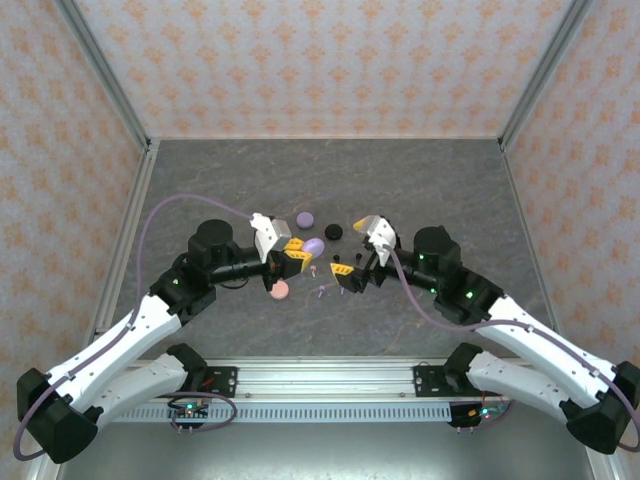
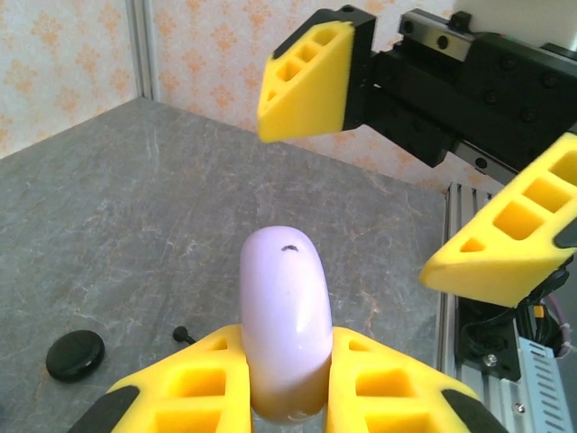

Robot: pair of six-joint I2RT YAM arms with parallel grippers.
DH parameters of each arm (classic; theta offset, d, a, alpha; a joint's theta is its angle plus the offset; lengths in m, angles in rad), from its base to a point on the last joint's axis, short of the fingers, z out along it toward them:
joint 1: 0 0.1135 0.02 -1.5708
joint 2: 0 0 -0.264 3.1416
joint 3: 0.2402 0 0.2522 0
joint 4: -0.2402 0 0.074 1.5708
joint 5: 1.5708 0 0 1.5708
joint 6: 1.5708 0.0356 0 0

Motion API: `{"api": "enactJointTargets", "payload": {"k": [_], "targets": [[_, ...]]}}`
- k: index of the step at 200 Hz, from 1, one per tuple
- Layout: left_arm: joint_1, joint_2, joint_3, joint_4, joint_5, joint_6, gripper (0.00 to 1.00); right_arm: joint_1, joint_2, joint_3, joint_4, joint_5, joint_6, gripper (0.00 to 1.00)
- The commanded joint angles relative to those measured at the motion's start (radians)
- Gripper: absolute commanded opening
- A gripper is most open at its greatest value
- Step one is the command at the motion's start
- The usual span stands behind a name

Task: Insert wireless bluetooth earbuds into charging case

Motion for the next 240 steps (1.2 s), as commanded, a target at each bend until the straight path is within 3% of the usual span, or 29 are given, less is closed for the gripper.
{"api": "enactJointTargets", "payload": {"k": [1, 131, 240], "targets": [[-0.009, -0.009, 0.022, 0.004, 0.009, 0.052, 0.0, -0.003, 0.032, 0.06, 0.068, -0.015, 0.034, 0.96], [-0.013, 0.003, 0.033, -0.021, 0.021, 0.083, 0.0, -0.007, 0.178, 0.178, 0.036, 0.04, 0.047, 0.95], [-0.016, 0.008, 0.036, -0.035, 0.009, 0.096, 0.0, -0.032, 0.268, 0.294, -0.124, 0.055, 0.09, 0.96]]}}
